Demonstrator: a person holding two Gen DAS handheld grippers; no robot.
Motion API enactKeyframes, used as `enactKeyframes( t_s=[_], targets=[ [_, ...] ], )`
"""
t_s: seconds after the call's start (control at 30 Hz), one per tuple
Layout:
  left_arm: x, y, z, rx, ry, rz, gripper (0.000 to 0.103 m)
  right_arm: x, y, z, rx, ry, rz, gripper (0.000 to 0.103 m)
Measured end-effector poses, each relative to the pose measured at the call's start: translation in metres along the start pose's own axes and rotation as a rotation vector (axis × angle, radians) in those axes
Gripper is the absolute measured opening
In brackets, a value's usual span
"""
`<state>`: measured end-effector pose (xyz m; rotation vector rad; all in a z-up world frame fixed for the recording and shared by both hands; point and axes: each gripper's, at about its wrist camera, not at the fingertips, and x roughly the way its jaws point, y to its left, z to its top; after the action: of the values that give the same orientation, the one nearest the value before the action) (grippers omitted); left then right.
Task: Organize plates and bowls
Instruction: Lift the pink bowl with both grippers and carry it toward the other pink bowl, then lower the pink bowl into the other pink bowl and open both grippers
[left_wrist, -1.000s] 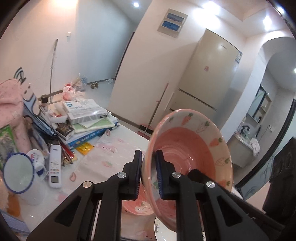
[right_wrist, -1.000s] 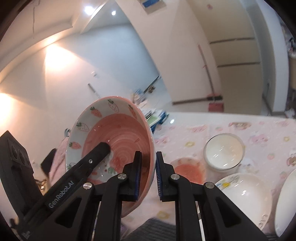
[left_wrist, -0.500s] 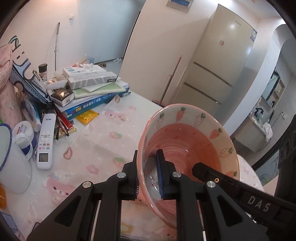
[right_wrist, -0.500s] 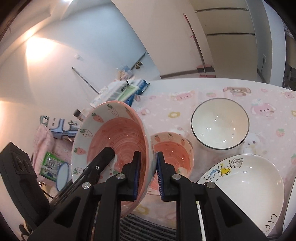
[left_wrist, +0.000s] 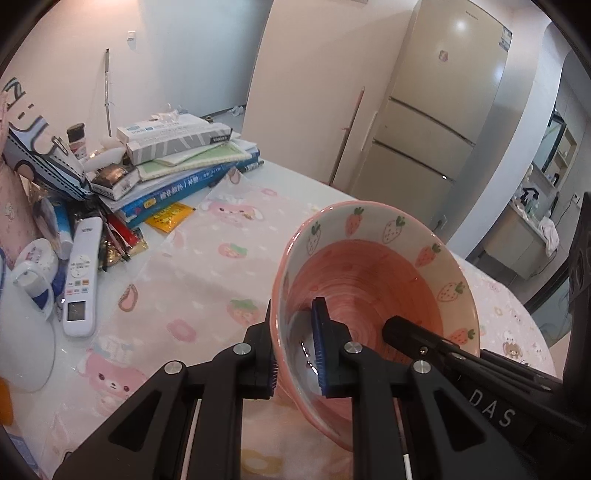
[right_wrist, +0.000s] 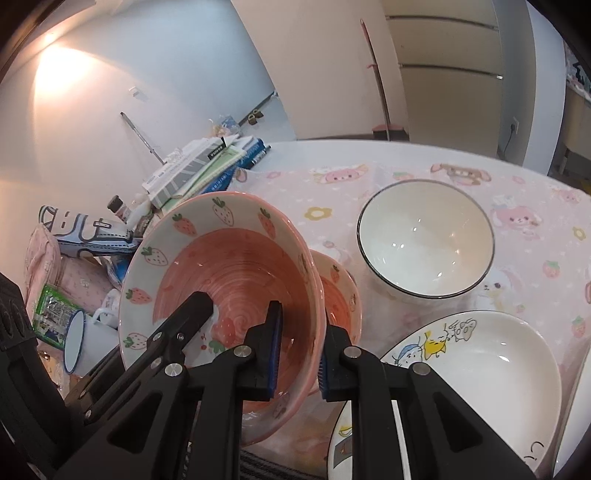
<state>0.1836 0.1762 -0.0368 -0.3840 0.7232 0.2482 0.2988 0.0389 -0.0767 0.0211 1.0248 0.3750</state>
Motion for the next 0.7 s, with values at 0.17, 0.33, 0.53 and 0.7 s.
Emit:
enactKeyframes(
  t_s=[0.17, 0.33, 0.53, 0.7],
  targets=[
    [0.014, -0.002, -0.004, 0.028, 0.033, 0.025, 0.014, 0.008, -0.005, 0.0, -0.01, 0.006, -0.021, 0.018],
    [0.018, -0.003, -0.007, 0.036, 0.034, 0.032, 0.014, 0.006, -0.004, -0.001, -0.032, -0.05, -0.034, 0.018],
    [0.022, -0.006, -0.009, 0.063, 0.035, 0.067, 0.014, 0.008, -0.004, -0.001, -0.063, -0.072, -0.054, 0.018],
    [0.028, -0.011, -0.012, 0.09, 0.034, 0.091, 0.015, 0.011, -0.002, -0.002, -0.082, -0.098, -0.111, 0.018]
  ],
)
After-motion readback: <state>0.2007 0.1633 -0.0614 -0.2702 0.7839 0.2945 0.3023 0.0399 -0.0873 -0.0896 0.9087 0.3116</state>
